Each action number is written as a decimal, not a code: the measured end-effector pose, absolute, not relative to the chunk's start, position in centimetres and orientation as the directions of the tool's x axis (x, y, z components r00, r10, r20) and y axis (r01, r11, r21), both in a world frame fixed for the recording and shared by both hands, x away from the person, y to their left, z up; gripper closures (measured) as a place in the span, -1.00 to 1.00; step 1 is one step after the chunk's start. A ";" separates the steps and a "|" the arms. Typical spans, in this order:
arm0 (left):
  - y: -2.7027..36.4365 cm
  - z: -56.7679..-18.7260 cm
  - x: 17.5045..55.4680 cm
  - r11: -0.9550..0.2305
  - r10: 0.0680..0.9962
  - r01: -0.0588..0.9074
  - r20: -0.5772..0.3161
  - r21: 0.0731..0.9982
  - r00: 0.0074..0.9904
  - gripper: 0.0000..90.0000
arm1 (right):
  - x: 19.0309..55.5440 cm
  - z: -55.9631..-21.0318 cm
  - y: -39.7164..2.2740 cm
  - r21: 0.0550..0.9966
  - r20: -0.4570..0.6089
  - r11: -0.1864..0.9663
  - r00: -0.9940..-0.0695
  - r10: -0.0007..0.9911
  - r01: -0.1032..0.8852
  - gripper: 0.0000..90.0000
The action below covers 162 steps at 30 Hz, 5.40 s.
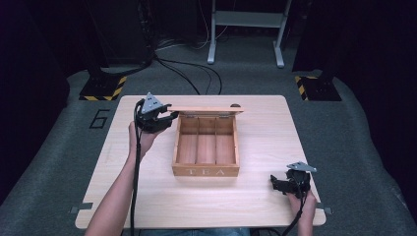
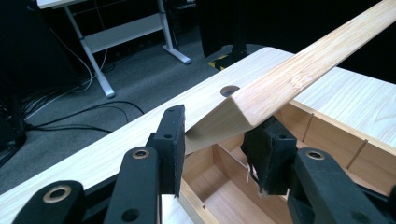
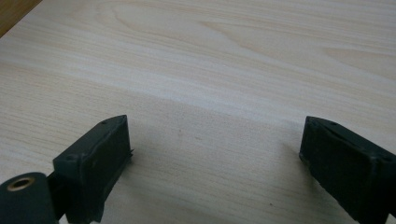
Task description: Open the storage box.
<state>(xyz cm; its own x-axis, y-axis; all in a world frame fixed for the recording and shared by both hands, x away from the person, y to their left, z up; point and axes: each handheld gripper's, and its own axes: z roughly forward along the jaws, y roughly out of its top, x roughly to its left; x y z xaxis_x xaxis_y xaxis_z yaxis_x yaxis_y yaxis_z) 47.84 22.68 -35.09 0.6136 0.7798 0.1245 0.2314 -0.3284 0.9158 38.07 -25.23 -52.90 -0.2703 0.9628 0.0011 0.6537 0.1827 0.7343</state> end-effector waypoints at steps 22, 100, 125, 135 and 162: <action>22.8 -33.9 49.5 -0.327 0.779 0.249 0.110 0.912 0.617 0.35 | 38.1 -52.9 -25.2 0.734 0.001 0.182 -0.270 0.963 0.654 -0.82; 22.8 -33.9 49.4 -0.343 0.775 0.245 0.126 0.907 0.619 0.35 | 38.1 -52.9 -25.2 0.734 0.001 0.182 -0.270 0.963 0.654 -0.82; 22.8 -33.9 49.4 -0.350 0.772 0.245 0.131 0.904 0.621 0.36 | 38.1 -52.9 -25.3 0.735 0.000 0.185 -0.273 0.962 0.652 -0.82; 22.7 -33.9 49.4 -0.346 0.775 0.242 0.130 0.906 0.619 0.36 | 38.1 -52.9 -25.3 0.735 0.000 0.185 -0.273 0.962 0.652 -0.82; 22.8 -33.9 49.3 -0.347 0.773 0.242 0.130 0.906 0.621 0.36 | 38.1 -52.9 -25.2 0.734 0.002 0.182 -0.270 0.963 0.654 -0.82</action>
